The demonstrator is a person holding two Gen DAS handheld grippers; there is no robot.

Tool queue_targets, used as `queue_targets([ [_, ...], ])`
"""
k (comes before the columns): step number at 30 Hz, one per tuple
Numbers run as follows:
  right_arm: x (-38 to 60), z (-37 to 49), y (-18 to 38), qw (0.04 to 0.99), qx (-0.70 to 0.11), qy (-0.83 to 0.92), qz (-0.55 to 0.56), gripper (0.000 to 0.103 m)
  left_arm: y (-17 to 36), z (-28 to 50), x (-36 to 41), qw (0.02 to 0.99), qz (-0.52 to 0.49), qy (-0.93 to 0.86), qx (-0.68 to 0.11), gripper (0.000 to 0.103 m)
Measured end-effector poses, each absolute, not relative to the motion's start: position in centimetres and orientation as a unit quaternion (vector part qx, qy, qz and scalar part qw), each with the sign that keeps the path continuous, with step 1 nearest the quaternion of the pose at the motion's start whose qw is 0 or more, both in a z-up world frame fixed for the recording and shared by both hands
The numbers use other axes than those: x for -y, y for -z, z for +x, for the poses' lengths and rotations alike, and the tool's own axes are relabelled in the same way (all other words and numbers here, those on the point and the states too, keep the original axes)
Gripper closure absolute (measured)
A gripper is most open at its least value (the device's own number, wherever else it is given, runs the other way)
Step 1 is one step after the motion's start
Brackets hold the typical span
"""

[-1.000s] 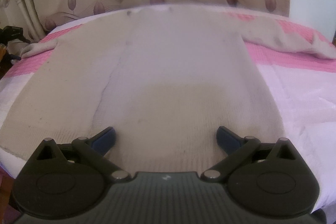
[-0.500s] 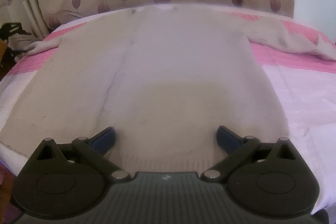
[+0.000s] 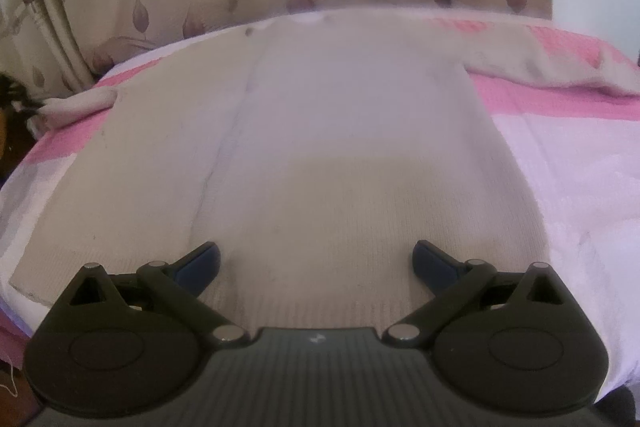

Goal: Fold small clothes
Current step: 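Grasp the sweater sleeve cuff with the left tool, then carry the held sleeve across the sweater body with the left tool and release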

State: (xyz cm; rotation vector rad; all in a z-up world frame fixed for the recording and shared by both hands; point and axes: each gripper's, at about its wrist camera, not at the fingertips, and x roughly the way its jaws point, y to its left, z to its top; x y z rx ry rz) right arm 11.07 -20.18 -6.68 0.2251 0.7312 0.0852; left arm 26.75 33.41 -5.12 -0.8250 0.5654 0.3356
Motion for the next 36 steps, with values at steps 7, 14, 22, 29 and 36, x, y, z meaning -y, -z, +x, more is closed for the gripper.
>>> queue_targets([
  [7, 20.4, 10.3, 6.6, 0.929, -0.348, -0.051, 0.119, 0.0, 8.3, 20.2, -31.4, 0.855, -0.392, -0.198, -0.275, 0.093],
  [14, 23.1, 8.8, 6.0, 0.931, -0.329, -0.033, 0.152, 0.0, 7.4, 14.7, -31.1, 0.865, -0.388, -0.222, -0.228, 0.02],
  [22, 23.9, 8.2, 6.2, 0.929, -0.33, -0.028, 0.166, 0.0, 2.3, 21.6, -35.8, 0.885, -0.281, -0.234, -0.287, 0.009],
  [29, 23.1, 8.7, 6.7, 0.924, -0.347, -0.023, 0.158, 0.0, 4.7, 29.2, -41.3, 0.812, -0.328, -0.179, -0.448, 0.033],
  [36, 22.7, 8.5, 5.9, 0.93, -0.338, -0.027, 0.144, 0.0, 5.5, 24.9, -40.2, 0.811, -0.345, -0.217, -0.42, 0.054],
])
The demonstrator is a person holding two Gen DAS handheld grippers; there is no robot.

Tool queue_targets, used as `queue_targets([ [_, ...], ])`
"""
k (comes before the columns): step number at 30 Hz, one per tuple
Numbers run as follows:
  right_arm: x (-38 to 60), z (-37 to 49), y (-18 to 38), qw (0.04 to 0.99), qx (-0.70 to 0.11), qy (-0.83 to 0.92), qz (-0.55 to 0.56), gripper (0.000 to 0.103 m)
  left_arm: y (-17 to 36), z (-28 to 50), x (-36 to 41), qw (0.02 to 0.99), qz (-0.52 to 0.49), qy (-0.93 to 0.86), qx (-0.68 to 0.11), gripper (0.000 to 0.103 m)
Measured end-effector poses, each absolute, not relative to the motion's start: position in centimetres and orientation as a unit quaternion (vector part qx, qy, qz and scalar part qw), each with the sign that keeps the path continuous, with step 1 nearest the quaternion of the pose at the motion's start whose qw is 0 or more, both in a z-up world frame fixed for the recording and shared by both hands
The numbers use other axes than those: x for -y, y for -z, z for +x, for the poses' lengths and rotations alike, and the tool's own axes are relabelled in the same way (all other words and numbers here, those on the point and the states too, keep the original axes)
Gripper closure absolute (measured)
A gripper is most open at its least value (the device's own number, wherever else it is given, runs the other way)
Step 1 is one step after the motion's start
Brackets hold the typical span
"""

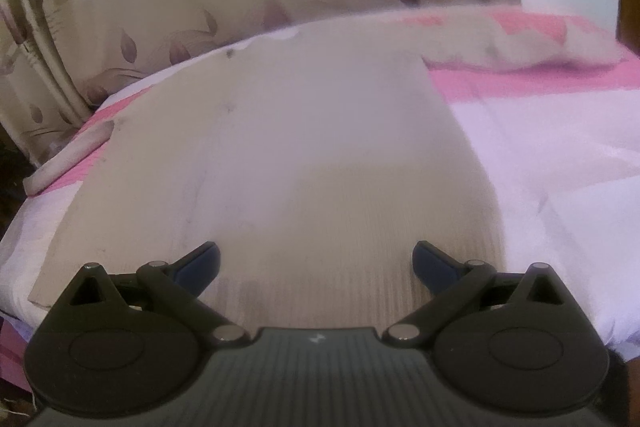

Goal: Fold small clothes
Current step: 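Carry the held sleeve across the sweater body with the left tool and release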

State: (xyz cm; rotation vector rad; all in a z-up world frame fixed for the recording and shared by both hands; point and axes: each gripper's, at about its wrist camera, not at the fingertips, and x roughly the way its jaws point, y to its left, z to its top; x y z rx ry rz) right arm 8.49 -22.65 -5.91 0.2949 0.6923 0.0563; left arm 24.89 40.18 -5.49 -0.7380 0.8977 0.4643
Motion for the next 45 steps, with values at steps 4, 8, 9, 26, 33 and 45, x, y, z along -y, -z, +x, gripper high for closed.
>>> queue_targets([
  [4, 23.2, 8.9, 6.5, 0.925, -0.345, -0.023, 0.159, 0.0, 6.0, 18.8, -38.9, 0.818, -0.355, -0.211, -0.4, 0.059],
  [8, 22.8, 9.0, 6.6, 0.921, -0.349, -0.035, 0.171, 0.0, 5.8, 16.0, -38.5, 0.824, -0.349, -0.214, -0.392, 0.068],
  [9, 22.6, 8.9, 6.4, 0.922, -0.347, -0.04, 0.166, 0.0, 5.4, 15.9, -38.7, 0.824, -0.354, -0.215, -0.387, 0.068],
  [26, 22.2, 8.0, 5.9, 0.926, -0.338, -0.04, 0.164, 0.0, 6.6, 22.3, -40.3, 0.818, -0.354, -0.184, -0.415, 0.06],
  [33, 23.1, 7.8, 6.2, 0.925, -0.333, -0.037, 0.18, 0.0, 5.8, 14.3, -40.1, 0.823, -0.34, -0.217, -0.4, 0.087],
  [45, 32.6, 6.3, 4.3, 0.928, -0.24, -0.011, 0.285, 0.0, 3.0, 17.9, -31.1, 0.913, -0.229, -0.173, -0.291, 0.027],
])
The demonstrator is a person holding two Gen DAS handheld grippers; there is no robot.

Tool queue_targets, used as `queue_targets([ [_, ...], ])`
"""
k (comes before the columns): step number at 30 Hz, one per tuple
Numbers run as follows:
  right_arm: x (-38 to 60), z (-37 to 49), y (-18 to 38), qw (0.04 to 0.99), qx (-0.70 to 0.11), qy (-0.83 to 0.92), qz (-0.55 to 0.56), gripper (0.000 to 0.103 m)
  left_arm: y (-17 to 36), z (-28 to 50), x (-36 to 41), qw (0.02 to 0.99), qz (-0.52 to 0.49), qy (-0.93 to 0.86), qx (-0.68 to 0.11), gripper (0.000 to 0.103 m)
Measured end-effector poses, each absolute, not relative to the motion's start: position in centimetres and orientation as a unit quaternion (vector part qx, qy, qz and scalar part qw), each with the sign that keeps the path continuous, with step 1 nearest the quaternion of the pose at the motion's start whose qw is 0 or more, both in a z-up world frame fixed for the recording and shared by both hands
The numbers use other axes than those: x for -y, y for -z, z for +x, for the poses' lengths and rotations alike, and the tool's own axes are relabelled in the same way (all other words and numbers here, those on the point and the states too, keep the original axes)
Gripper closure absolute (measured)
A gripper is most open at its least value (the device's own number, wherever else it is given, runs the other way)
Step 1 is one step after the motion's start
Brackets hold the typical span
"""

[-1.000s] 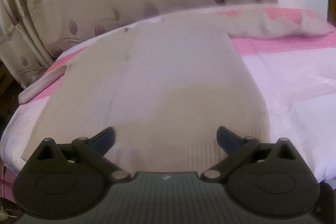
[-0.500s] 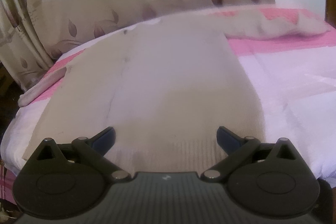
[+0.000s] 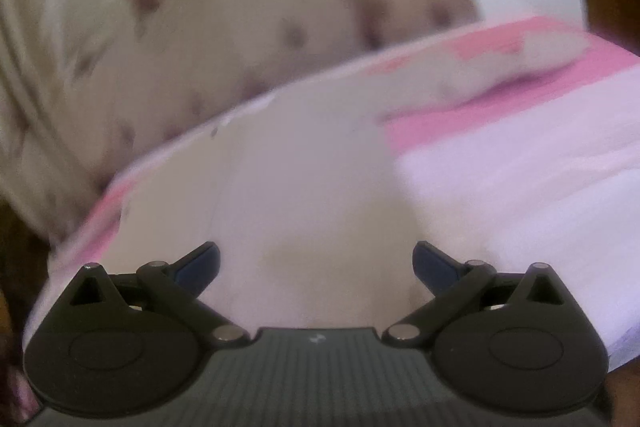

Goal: Fold small clothes
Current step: 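Carry the held sleeve across the sweater body with the left tool and release, then grasp the other sleeve cuff with the right tool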

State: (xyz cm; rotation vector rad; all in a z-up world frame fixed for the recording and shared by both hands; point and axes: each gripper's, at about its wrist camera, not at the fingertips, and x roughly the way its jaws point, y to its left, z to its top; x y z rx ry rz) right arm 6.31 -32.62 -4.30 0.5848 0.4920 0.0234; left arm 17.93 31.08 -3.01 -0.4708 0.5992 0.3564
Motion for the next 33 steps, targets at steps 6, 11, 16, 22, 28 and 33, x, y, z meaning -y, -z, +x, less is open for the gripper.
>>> queue_targets([
  [6, 45.5, 8.3, 4.9, 0.918, -0.201, 0.062, 0.337, 0.0, 7.1, 19.4, -28.3, 0.908, -0.256, -0.161, -0.289, 0.034],
  [11, 55.0, 13.4, 7.0, 0.884, -0.183, 0.098, 0.419, 0.016, 8.7, 19.3, -25.9, 0.917, -0.213, -0.202, -0.271, 0.027],
  [16, 62.0, 18.9, 8.9, 0.864, -0.183, 0.143, 0.447, 0.016, 8.5, 19.5, -25.0, 0.921, -0.18, -0.211, -0.275, 0.007],
  [22, 66.0, 23.3, 12.0, 0.838, -0.185, 0.14, 0.494, 0.017, 8.8, 19.5, -25.5, 0.915, -0.186, -0.225, -0.278, 0.005],
  [28, 65.0, 26.3, 12.1, 0.87, -0.192, 0.127, 0.437, 0.027, 8.8, 20.1, -25.0, 0.914, -0.164, -0.231, -0.29, 0.003],
  [33, 66.0, 25.8, 12.1, 0.862, -0.224, 0.152, 0.429, 0.093, 8.8, 20.1, -25.0, 0.913, -0.164, -0.233, -0.291, 0.002],
])
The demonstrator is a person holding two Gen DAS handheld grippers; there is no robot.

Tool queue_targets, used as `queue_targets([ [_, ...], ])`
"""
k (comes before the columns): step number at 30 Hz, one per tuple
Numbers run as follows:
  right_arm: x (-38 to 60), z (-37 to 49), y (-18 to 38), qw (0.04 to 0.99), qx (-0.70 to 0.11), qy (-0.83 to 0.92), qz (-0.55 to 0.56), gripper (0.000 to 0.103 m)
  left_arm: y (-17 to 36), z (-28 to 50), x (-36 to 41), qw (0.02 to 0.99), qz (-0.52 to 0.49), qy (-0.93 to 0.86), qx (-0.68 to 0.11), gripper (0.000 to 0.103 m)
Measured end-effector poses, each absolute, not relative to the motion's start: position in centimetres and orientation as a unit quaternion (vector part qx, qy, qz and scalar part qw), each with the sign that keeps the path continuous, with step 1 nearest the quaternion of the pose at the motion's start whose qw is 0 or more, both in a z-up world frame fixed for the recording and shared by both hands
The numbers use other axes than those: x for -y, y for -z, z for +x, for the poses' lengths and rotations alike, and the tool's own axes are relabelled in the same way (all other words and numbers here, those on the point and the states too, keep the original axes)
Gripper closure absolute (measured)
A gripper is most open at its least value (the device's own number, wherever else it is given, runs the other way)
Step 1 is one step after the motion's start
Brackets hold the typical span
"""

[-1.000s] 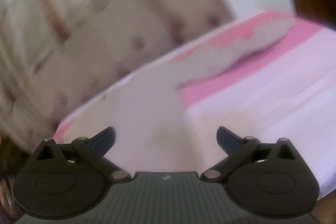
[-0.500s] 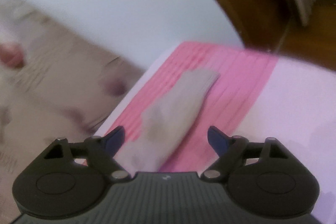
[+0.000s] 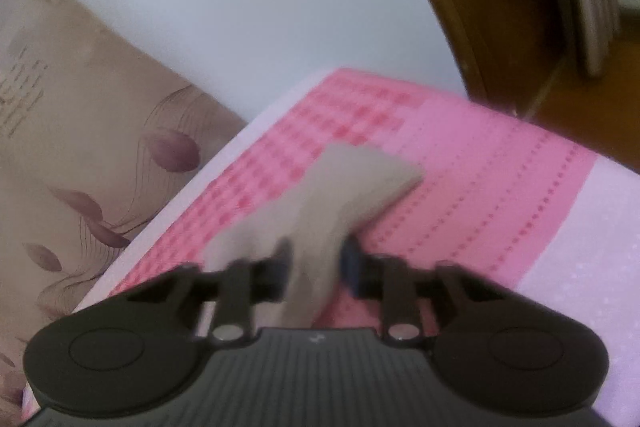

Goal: Fold small clothes
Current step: 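Grasp the other sleeve cuff with the right tool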

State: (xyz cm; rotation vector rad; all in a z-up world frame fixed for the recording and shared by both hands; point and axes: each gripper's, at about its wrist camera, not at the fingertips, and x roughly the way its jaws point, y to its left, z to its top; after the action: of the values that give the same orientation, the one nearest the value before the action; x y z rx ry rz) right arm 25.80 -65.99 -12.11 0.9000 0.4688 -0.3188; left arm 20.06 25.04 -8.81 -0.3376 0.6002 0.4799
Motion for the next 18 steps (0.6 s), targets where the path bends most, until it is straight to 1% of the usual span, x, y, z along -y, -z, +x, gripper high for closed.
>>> queue_targets([
  [5, 68.0, 20.7, 11.3, 0.826, -0.125, 0.171, 0.523, 0.093, 8.8, 20.0, -25.1, 0.913, -0.167, -0.231, -0.291, 0.0],
  [8, 68.0, 18.0, 9.6, 0.815, -0.063, 0.184, 0.546, 0.095, 8.8, 19.7, -25.4, 0.915, -0.179, -0.228, -0.283, 0.0],
  [9, 67.8, 17.6, 9.0, 0.817, -0.055, 0.188, 0.543, 0.095, 8.8, 19.6, -25.6, 0.915, -0.184, -0.226, -0.28, 0.0],
  [13, 66.1, 17.7, 6.0, 0.836, -0.056, 0.173, 0.518, 0.095, 8.8, 19.2, -25.9, 0.916, -0.199, -0.22, -0.27, 0.0],
  [16, 65.7, 17.3, 5.7, 0.828, -0.064, 0.179, 0.528, 0.095, 8.8, 18.9, -26.2, 0.916, -0.211, -0.217, -0.262, 0.0],
  [17, 66.1, 17.3, 6.5, 0.818, -0.081, 0.169, 0.544, 0.089, 8.8, 18.7, -26.3, 0.917, -0.216, -0.214, -0.259, 0.0],
  [18, 66.5, 17.0, 6.9, 0.811, -0.099, 0.172, 0.55, 0.082, 8.8, 18.6, -26.4, 0.917, -0.221, -0.213, -0.256, 0.0],
])
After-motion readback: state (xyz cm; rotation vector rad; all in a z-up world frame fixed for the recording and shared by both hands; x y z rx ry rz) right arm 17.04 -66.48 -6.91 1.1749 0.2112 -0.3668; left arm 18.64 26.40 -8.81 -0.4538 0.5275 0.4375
